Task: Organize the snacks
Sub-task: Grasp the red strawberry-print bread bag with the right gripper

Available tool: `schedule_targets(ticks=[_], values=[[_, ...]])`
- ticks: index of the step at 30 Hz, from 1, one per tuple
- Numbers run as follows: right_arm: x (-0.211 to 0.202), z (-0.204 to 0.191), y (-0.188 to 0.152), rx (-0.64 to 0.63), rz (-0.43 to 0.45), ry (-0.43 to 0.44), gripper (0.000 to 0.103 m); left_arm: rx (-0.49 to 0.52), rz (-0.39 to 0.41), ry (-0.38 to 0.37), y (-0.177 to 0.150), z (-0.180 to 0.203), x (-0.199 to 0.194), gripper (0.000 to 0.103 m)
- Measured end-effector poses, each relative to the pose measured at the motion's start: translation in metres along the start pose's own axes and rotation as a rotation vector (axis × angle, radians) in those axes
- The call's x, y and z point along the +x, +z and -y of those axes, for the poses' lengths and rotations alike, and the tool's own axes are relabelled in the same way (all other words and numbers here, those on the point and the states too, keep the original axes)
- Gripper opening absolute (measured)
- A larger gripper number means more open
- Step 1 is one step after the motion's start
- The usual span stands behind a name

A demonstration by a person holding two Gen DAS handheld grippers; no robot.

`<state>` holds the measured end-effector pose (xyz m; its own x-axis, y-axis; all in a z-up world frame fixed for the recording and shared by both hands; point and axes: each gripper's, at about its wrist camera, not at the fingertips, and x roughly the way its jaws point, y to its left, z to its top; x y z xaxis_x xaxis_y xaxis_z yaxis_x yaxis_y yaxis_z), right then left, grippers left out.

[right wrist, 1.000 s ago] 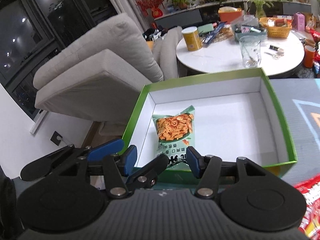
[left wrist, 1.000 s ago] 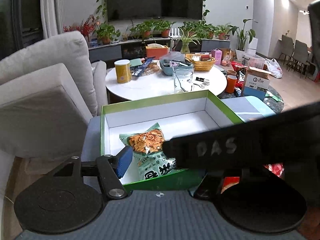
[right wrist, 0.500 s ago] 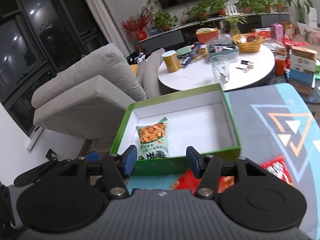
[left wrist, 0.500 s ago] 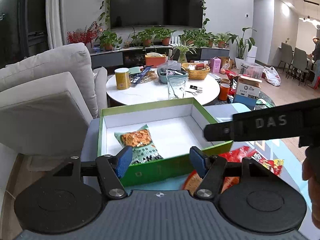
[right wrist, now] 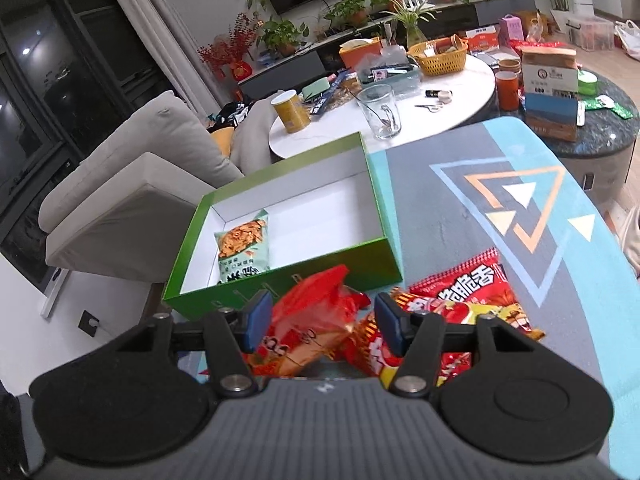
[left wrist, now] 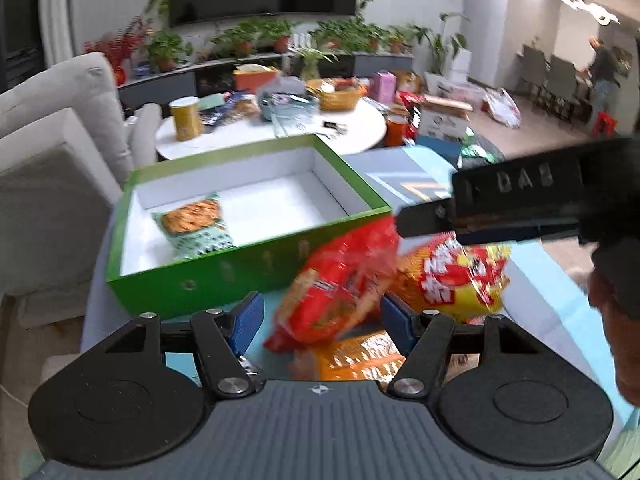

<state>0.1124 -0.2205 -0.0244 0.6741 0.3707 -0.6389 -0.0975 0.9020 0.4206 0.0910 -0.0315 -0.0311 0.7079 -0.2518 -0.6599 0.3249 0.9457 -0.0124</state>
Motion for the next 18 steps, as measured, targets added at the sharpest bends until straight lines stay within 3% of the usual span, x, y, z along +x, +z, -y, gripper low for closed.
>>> schedule_targets(ticks=[6,18], values=[[0.013,0.002,-0.003,-0.012,-0.046,0.051,0.060,0.008,-0.084,0.065,-0.010,0.005,0.031,0.062],[0.033,0.009,0.003,-0.064,-0.067,0.131,0.060,-0.105,-0.082,0.050,-0.003,-0.028,0.042,0.063]])
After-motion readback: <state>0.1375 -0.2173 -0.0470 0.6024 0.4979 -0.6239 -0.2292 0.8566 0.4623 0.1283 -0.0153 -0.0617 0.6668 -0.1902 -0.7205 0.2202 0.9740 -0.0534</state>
